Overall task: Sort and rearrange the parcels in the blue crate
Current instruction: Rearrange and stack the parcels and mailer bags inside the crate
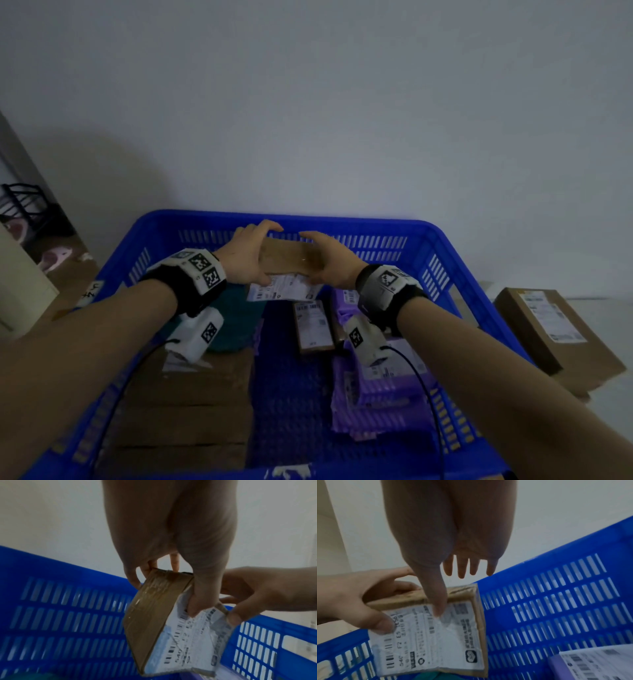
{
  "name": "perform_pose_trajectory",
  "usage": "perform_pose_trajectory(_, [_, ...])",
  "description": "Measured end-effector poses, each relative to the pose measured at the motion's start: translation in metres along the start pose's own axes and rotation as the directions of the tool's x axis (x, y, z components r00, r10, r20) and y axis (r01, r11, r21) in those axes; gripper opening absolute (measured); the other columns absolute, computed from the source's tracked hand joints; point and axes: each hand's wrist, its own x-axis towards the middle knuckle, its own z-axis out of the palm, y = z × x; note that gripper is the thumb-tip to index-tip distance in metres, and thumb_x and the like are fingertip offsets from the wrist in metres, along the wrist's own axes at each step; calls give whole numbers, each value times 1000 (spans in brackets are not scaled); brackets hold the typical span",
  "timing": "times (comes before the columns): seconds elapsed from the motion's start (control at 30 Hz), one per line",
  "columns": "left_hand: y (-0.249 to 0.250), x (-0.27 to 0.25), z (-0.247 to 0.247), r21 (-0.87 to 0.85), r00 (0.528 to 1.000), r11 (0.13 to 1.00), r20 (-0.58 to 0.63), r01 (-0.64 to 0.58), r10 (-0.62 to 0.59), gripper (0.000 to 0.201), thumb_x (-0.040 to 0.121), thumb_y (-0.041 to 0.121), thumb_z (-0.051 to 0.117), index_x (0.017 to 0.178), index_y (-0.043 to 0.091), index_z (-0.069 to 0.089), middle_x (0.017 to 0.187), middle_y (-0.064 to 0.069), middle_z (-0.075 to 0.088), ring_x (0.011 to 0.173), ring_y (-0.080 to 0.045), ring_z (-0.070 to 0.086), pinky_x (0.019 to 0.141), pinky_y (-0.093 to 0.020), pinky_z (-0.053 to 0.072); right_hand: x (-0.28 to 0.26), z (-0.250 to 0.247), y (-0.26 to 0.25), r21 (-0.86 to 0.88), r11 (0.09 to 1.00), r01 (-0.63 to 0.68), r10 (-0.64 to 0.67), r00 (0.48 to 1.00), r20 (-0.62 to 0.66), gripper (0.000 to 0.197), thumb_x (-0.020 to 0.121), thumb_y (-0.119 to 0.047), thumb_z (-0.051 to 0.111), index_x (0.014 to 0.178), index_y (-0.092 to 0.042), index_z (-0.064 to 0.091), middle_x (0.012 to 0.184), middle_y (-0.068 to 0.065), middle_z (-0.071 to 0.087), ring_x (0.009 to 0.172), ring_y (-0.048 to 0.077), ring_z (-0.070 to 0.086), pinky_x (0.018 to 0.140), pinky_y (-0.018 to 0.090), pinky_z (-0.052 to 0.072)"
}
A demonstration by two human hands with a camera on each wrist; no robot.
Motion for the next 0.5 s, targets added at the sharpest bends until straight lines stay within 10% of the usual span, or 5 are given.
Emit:
perform_pose_trajectory(0.17, [-1,2,0,-134,994,989,73,-70,80,102,54,16,80,139,34,27,109,-6,52,103,-27,51,82,-43,50,1,13,8,-28,996,-87,89,991,96,90,69,-25,80,144,-23,30,140,4,46,127,26,47,111,47,31])
perform_pose_trajectory(0.27, [-1,2,8,-214,998,975,1,-60,62,107,58,19,77,148,29,20,129,-11,49,119,-29,49,97,-46,46,-3,19,12,175,972,-159,147,986,84,86,73,-15,79,145,-16,31,136,9,49,121,25,52,98,30,42])
perform_pose_trajectory(0.37, [-1,1,23,-356,988,926,-42,126,-151,100,74,12,77,151,14,14,153,-11,30,140,-27,32,113,-40,31,-10,31,25,511,802,-309,304,948,97,77,75,-9,77,141,-13,38,130,14,57,115,27,59,95,34,49])
perform_pose_trajectory(0.5, [-2,-9,54,-614,880,633,288,472,-377,78,87,17,67,150,15,22,144,-13,44,124,-32,50,98,-44,47,-24,54,42,737,523,-428,436,877,201,63,82,-10,71,138,-12,42,127,16,61,109,31,63,94,48,51])
